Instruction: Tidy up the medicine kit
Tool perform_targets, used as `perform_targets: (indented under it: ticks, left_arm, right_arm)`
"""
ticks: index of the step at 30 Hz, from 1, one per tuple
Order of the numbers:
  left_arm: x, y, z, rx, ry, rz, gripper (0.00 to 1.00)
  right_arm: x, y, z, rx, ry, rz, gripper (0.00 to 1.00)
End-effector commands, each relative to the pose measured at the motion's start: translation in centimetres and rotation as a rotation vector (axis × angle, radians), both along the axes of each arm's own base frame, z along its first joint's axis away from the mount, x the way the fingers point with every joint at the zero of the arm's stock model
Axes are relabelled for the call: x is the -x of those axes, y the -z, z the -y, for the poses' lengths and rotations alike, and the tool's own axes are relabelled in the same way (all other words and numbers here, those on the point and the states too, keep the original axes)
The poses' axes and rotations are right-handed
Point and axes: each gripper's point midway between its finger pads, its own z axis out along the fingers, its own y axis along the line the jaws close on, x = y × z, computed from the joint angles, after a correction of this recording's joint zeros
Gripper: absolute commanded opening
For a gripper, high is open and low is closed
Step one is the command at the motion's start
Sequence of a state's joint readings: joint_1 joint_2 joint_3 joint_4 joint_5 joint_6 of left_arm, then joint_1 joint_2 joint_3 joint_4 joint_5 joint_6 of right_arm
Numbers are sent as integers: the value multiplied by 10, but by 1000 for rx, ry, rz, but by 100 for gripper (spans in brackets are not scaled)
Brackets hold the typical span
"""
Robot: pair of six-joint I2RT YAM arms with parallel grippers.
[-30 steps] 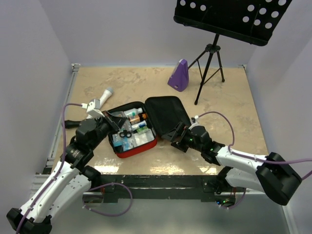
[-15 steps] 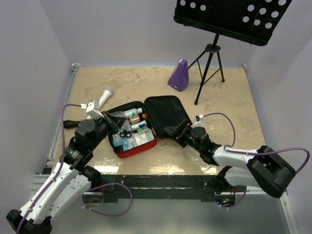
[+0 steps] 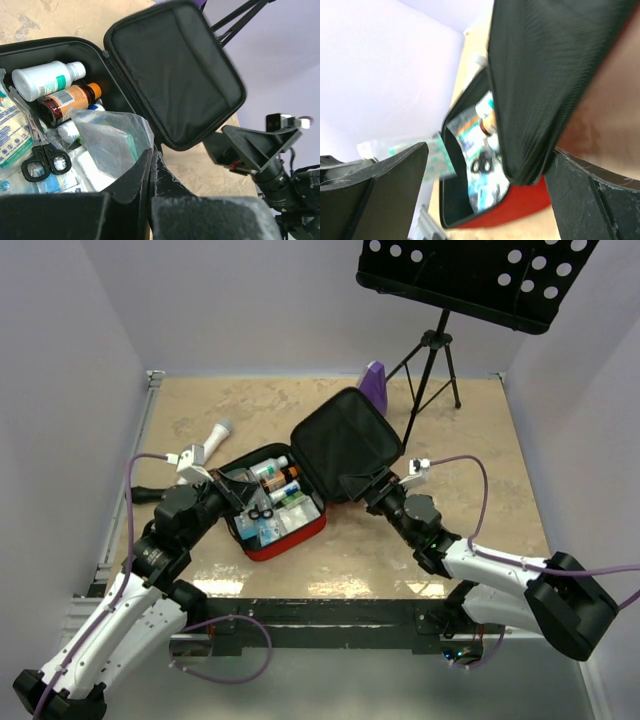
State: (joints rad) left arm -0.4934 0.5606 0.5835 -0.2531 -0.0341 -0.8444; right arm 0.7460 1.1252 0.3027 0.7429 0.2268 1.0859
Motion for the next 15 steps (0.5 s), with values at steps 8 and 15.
perform_targets:
  ticks: [8,15]
  left_arm:
    - [-2,-34,1,-1,14,74,0]
    - [-9,-64,9,45,26,126,0]
  right_arm:
    - [-37,-116,-13,206,34,395,95]
    - [-59,-93,-38,353,-31,351,92]
